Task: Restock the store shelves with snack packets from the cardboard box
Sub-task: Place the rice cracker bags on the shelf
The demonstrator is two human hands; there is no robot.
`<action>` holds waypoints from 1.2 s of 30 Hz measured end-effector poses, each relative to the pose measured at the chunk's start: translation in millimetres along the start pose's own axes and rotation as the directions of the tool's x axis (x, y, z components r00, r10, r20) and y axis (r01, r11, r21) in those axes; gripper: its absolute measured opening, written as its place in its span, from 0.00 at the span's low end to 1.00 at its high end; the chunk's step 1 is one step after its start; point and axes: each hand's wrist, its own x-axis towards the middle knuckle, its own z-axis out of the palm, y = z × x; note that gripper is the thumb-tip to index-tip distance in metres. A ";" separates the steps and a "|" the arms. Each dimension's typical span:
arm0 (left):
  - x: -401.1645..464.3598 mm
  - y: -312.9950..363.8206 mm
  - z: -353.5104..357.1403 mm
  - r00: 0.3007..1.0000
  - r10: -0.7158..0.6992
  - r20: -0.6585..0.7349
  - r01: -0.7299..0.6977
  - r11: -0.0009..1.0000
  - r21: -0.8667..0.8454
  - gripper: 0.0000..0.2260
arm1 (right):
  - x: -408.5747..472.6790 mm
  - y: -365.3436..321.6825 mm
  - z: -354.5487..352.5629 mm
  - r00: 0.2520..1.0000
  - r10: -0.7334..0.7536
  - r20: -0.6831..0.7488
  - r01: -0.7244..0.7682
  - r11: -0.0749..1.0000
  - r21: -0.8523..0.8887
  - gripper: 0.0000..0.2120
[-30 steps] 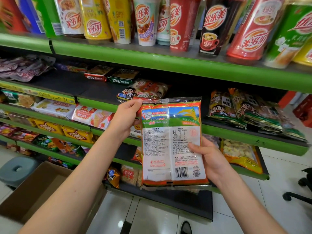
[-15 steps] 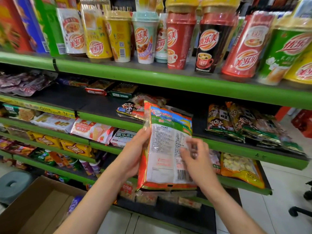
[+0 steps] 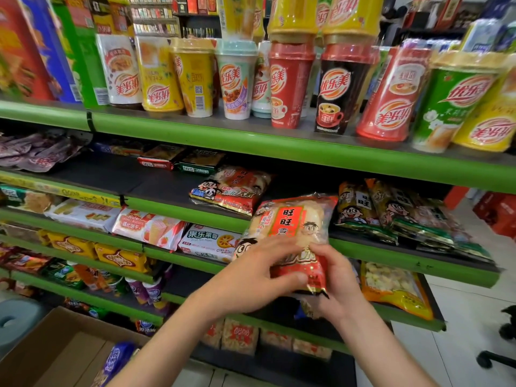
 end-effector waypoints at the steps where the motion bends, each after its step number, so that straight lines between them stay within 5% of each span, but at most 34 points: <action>1: -0.3 -3.9 0.6 0.999 0.029 0.026 -0.032 0.994 0.104 0.34 | 2.4 -4.1 -2.9 0.999 -0.003 -0.035 0.003 1.000 0.011 0.27; 5: 7.0 -20.4 9.1 0.992 0.114 0.056 -0.127 0.861 0.492 0.39 | 13.1 -23.7 -3.3 0.995 -0.020 -0.097 0.026 0.998 0.062 0.23; 11: 77.7 -32.8 -5.5 0.984 0.168 -0.062 -0.077 0.708 0.702 0.41 | 44.3 -59.8 3.2 0.983 -0.101 -0.156 0.111 0.992 0.060 0.20; 14: 110.8 -44.1 -14.2 0.987 0.161 -0.015 -0.094 0.646 0.757 0.41 | 52.4 -71.4 3.8 0.948 -0.238 -0.213 0.210 0.966 -0.150 0.14; 15: 120.1 -48.5 -14.0 0.987 0.158 0.010 -0.108 0.628 0.771 0.40 | 51.3 -70.0 1.4 0.913 -0.333 -0.236 0.232 0.900 -0.370 0.16; 16: 128.3 -52.8 -12.6 0.988 0.150 0.033 -0.119 0.613 0.781 0.39 | 47.3 -66.3 -1.1 0.862 -0.460 -0.212 0.221 0.720 -0.658 0.22; 17: 135.8 -56.8 -9.7 0.990 0.133 0.055 -0.125 0.611 0.782 0.38 | 44.7 -61.6 -5.8 0.817 -0.569 -0.098 0.192 0.427 -0.884 0.26; 19: 149.0 -63.1 -0.8 0.993 0.065 0.095 -0.114 0.663 0.740 0.32 | 45.0 -53.4 -12.5 0.775 -0.591 0.223 0.223 -0.073 -0.972 0.26; 21: 158.0 -63.5 4.9 0.987 -0.010 0.162 -0.091 0.791 0.605 0.28 | 53.6 -48.8 -13.9 0.808 -0.480 0.341 0.236 -0.267 -0.934 0.23; 23: 161.3 -62.4 -1.0 0.980 -0.048 0.191 -0.019 0.941 0.337 0.25 | 66.0 -51.7 -8.8 0.832 -0.427 0.355 0.190 -0.383 -0.904 0.22; 26: 162.0 -70.2 -27.1 0.996 -0.090 0.016 0.088 0.992 0.092 0.19 | 86.6 -64.4 1.2 0.825 -0.435 0.360 0.117 -0.493 -0.862 0.21; 30: 167.0 -103.7 -59.5 0.941 -0.187 -0.283 0.312 0.802 0.509 0.18 | 126.5 -83.1 8.6 0.909 -0.361 0.207 -0.024 -0.544 -0.839 0.24; 32: 164.6 -124.3 -69.4 0.921 -0.324 -0.217 0.388 0.713 0.584 0.22 | 144.8 -85.3 8.7 0.957 -0.280 0.078 -0.089 -0.539 -0.838 0.28; 36: 151.6 -156.7 -72.2 0.877 -0.475 -0.079 0.431 0.703 0.566 0.26 | 161.9 -70.3 -1.9 0.968 -0.248 -0.036 -0.176 -0.568 -0.804 0.30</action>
